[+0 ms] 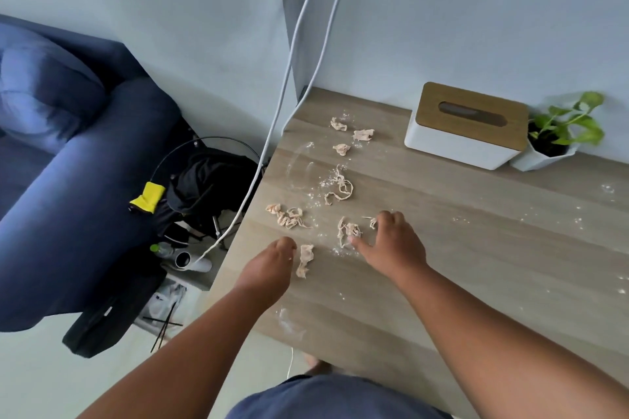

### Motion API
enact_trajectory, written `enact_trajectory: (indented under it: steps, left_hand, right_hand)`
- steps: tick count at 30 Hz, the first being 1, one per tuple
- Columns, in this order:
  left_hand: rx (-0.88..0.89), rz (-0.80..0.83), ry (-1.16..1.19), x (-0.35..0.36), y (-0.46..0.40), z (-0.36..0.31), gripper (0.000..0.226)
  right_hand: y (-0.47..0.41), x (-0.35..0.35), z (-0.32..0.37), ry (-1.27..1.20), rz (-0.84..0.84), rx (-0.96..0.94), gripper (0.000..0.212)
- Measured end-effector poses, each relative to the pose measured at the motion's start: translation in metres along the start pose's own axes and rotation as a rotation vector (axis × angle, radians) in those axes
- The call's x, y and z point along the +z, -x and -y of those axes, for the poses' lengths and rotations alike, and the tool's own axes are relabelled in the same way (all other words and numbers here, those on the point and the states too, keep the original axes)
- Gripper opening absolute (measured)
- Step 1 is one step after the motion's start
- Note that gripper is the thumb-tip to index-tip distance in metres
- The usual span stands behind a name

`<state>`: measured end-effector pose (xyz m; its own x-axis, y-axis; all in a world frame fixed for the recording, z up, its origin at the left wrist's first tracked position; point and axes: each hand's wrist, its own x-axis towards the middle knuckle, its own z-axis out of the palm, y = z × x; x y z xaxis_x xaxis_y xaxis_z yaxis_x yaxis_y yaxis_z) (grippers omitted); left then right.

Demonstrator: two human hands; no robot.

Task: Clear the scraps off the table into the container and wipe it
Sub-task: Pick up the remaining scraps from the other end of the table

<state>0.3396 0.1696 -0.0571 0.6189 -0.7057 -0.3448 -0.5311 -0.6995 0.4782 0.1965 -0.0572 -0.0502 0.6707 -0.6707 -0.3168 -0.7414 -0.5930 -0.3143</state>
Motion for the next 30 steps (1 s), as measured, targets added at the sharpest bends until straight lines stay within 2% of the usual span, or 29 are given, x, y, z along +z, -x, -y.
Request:
enact_trajectory:
  steps: [2, 5, 11, 13, 16, 19, 24, 30]
  left_hand:
    - [0.097, -0.001, -0.065, 0.000, -0.003, 0.000, 0.019]
    - [0.183, 0.043, -0.203, 0.007, -0.008, -0.003, 0.040]
    - [0.242, 0.142, -0.367, 0.023, -0.011, -0.005, 0.036]
    - [0.240, 0.166, -0.372, 0.025, -0.011, -0.004, 0.031]
    - [0.290, 0.164, -0.441, 0.023, -0.012, -0.005, 0.036]
    - [0.297, 0.172, -0.401, 0.016, -0.016, -0.005, 0.041]
    - [0.264, 0.138, -0.282, -0.008, -0.034, -0.001, 0.031]
    - [0.170, 0.052, -0.208, -0.036, -0.055, 0.005, 0.025]
  right_hand:
    - [-0.004, 0.003, 0.008, 0.011, -0.001, 0.046, 0.082]
    - [-0.010, 0.007, 0.018, 0.038, 0.015, 0.094, 0.083]
    - [-0.019, 0.015, 0.033, 0.096, 0.037, 0.085, 0.037]
    - [-0.021, 0.015, 0.035, 0.136, 0.099, 0.062, 0.026]
    - [-0.023, 0.011, 0.036, 0.224, 0.149, 0.010, 0.021]
    - [-0.024, 0.002, 0.036, 0.242, 0.168, 0.012, 0.023]
    - [-0.027, -0.019, 0.032, 0.118, 0.207, 0.019, 0.029]
    - [-0.029, -0.036, 0.028, 0.014, 0.163, 0.185, 0.013]
